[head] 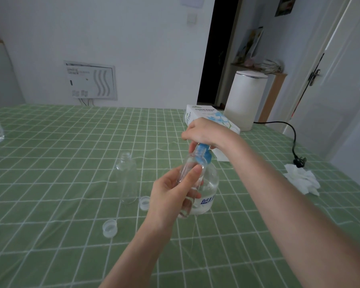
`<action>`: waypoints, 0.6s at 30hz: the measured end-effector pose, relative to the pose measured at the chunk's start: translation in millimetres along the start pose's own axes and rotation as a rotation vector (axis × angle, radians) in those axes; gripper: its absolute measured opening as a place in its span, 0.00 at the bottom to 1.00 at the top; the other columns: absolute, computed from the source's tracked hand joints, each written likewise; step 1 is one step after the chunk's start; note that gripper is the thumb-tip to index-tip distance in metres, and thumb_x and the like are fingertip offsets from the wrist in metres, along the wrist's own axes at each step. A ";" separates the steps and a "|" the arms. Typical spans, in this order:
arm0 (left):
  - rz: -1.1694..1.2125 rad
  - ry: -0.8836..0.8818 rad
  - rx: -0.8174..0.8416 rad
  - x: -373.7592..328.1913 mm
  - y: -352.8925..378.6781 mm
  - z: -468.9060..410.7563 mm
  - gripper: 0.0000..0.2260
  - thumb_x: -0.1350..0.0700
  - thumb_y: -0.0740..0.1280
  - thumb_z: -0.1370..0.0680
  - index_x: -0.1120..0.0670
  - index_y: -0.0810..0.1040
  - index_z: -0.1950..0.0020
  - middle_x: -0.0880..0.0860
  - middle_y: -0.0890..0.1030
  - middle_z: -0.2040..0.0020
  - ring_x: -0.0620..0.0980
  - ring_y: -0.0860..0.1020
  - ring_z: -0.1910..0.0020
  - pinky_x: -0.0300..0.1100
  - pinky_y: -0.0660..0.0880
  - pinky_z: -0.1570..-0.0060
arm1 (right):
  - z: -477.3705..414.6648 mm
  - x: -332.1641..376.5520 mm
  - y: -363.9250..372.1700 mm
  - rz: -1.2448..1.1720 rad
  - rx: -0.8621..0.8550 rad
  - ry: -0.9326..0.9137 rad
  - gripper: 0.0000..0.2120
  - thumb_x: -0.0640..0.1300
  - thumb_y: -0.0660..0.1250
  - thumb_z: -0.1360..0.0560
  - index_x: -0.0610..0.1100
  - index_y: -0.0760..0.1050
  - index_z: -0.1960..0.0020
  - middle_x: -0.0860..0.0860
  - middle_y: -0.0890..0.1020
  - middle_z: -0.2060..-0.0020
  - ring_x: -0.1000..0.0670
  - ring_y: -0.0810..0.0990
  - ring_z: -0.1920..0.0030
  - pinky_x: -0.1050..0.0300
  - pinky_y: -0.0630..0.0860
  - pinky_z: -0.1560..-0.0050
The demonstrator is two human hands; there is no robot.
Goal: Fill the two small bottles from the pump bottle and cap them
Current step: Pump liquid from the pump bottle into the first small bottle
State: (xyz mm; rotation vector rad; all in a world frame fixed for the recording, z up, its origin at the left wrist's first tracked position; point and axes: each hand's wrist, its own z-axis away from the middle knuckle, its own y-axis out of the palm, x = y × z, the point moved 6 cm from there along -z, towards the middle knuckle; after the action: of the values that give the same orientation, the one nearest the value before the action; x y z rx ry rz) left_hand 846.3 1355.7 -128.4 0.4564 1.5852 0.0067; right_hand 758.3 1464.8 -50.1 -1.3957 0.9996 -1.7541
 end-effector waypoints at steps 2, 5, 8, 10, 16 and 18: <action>-0.001 -0.001 0.000 0.6 -0.3 0.1 0.20 0.39 0.70 0.38 0.48 0.84 0.53 0.49 0.84 0.63 0.41 0.78 0.72 0.30 0.70 0.74 | 0.8 0.4 0.5 -0.008 0.004 0.011 0.17 0.48 0.61 0.22 0.41 0.74 0.37 0.44 0.83 0.46 0.45 0.81 0.45 0.53 0.73 0.51; 0.017 0.002 -0.006 1.6 -1.5 0.4 0.19 0.39 0.70 0.38 0.48 0.85 0.54 0.49 0.84 0.64 0.41 0.78 0.72 0.30 0.70 0.75 | 1.6 0.5 3.7 -0.020 0.026 0.019 0.18 0.47 0.61 0.22 0.40 0.73 0.36 0.44 0.83 0.46 0.44 0.81 0.44 0.53 0.73 0.50; 0.033 0.004 -0.018 1.9 -2.4 -0.4 0.19 0.39 0.70 0.40 0.48 0.85 0.56 0.50 0.84 0.65 0.42 0.77 0.73 0.30 0.69 0.76 | -0.7 -1.0 6.4 -0.024 0.044 0.028 0.18 0.47 0.61 0.23 0.39 0.74 0.37 0.43 0.83 0.46 0.44 0.81 0.45 0.52 0.75 0.47; 0.037 -0.001 -0.019 2.1 -1.8 -1.7 0.19 0.39 0.71 0.40 0.48 0.85 0.56 0.50 0.84 0.65 0.42 0.77 0.73 0.30 0.70 0.76 | -2.5 -2.0 6.5 -0.035 0.047 0.039 0.18 0.47 0.62 0.23 0.39 0.73 0.37 0.43 0.83 0.46 0.43 0.82 0.45 0.51 0.75 0.46; 0.043 -0.007 -0.008 3.7 -1.4 -1.3 0.19 0.39 0.71 0.40 0.50 0.85 0.58 0.51 0.84 0.65 0.41 0.77 0.73 0.31 0.70 0.76 | -4.9 -5.3 9.8 -0.054 0.051 0.049 0.19 0.47 0.62 0.23 0.39 0.72 0.35 0.43 0.82 0.45 0.42 0.81 0.45 0.51 0.76 0.46; 0.026 -0.014 -0.008 5.2 -2.0 -0.9 0.17 0.39 0.71 0.40 0.51 0.84 0.61 0.51 0.84 0.65 0.41 0.77 0.74 0.31 0.69 0.77 | -5.9 -7.3 14.4 -0.072 0.066 0.056 0.20 0.46 0.63 0.24 0.38 0.72 0.35 0.41 0.81 0.42 0.41 0.80 0.46 0.48 0.76 0.41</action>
State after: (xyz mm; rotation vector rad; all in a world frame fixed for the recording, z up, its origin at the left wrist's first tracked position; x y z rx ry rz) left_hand 844.9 1355.7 -133.9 0.4703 1.5644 0.0296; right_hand 754.6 1465.1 -67.0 -1.3635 0.9228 -1.8716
